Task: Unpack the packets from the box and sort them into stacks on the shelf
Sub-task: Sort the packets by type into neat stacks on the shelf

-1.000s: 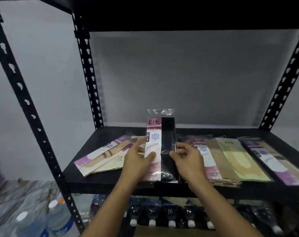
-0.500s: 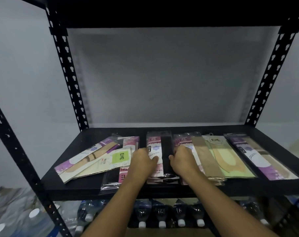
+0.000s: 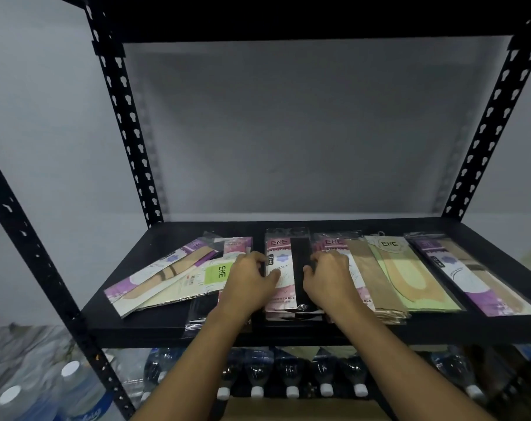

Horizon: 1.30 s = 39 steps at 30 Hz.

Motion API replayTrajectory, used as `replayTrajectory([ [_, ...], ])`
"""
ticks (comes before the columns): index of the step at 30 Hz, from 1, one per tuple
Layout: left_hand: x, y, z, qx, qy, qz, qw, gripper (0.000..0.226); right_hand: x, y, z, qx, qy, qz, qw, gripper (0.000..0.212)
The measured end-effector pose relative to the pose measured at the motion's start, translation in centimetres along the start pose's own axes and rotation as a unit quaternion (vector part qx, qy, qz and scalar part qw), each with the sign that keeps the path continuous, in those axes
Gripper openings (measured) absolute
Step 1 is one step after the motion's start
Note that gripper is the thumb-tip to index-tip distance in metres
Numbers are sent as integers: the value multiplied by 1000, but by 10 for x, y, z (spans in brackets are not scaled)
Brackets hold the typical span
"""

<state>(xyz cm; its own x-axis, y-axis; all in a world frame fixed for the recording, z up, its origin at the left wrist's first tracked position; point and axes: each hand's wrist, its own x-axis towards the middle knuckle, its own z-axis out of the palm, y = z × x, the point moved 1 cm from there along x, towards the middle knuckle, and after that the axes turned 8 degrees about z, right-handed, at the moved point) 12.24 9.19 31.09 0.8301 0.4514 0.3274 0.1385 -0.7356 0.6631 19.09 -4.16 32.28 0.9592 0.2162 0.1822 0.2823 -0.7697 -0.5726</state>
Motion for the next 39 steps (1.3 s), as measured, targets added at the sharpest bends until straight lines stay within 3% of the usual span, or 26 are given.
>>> replayTrajectory([
  [9, -19, -50, -46, 42, 73, 7, 996, 39, -23, -29, 16, 37, -4, -59, 998, 42],
  [19, -20, -138, -125, 183, 107, -103, 972, 40, -40, -70, 52, 58, -44, -105, 992, 40],
  [22, -14, -154, -139, 209, 88, -126, 966, 51, -45, -86, 65, 59, -56, -117, 990, 43],
  [28, -9, -169, -143, 215, -24, -178, 960, 62, -53, -114, 92, 62, -83, -142, 984, 42],
  [32, -8, -169, -148, 181, -29, -200, 962, 65, -57, -125, 105, 73, -107, -150, 980, 41],
  [35, -10, -163, -158, 56, -29, -220, 973, 43, -59, -126, 110, 98, -114, -146, 978, 39],
  [39, -26, -147, -164, -52, 22, -196, 979, 35, -65, -132, 112, 183, -130, -114, 968, 30],
])
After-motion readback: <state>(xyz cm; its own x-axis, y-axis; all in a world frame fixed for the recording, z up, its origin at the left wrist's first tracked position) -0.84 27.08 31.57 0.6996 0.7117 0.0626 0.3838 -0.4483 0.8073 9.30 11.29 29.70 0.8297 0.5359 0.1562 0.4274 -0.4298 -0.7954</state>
